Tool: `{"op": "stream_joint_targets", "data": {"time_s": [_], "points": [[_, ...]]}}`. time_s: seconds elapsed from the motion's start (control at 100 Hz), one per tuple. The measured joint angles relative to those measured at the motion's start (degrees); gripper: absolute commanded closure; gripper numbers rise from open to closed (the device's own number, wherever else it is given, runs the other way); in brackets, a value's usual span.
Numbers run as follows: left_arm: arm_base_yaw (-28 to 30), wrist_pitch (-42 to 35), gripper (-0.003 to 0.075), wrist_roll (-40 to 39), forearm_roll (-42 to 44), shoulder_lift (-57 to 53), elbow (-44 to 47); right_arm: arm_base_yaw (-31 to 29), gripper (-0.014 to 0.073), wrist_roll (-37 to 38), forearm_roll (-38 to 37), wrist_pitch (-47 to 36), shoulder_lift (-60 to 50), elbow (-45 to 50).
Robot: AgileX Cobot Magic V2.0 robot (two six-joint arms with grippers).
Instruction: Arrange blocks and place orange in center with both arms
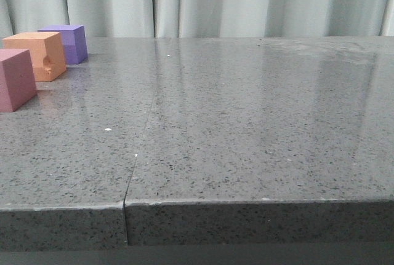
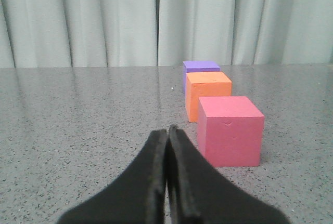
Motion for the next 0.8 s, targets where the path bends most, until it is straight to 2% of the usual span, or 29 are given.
{"op": "stream_joint_targets", "data": {"time_s": [0.23,0.36,0.48,0.67,0.8], "points": [[0.0,0.0,0.0741,0.0,0.0,0.0,0.0,-0.13,0.0662,0.0,0.0,-0.14,0.0,0.37],[0.0,0.0,0.0741,0.0,0.0,0.0,0.0,-2.86,0.0662,0.0,0.0,-3.29,-0.34,2.8],[0.0,0.0,0.0741,0.0,0.0,0.0,0.0,-6.94,0.0662,0.0,-0.09,-10.33,-2.27,7.37],[0.0,0.0,0.0741,0.0,0.0,0.0,0.0,-13.22,0.0662,0.0,-0.09,-25.96,-9.37,15.88],[0.0,0.0,0.0741,0.0,0.0,0.0,0.0,-17.61,0.0662,0.0,-0.09,-32.67,-13.88,20.68]]}}
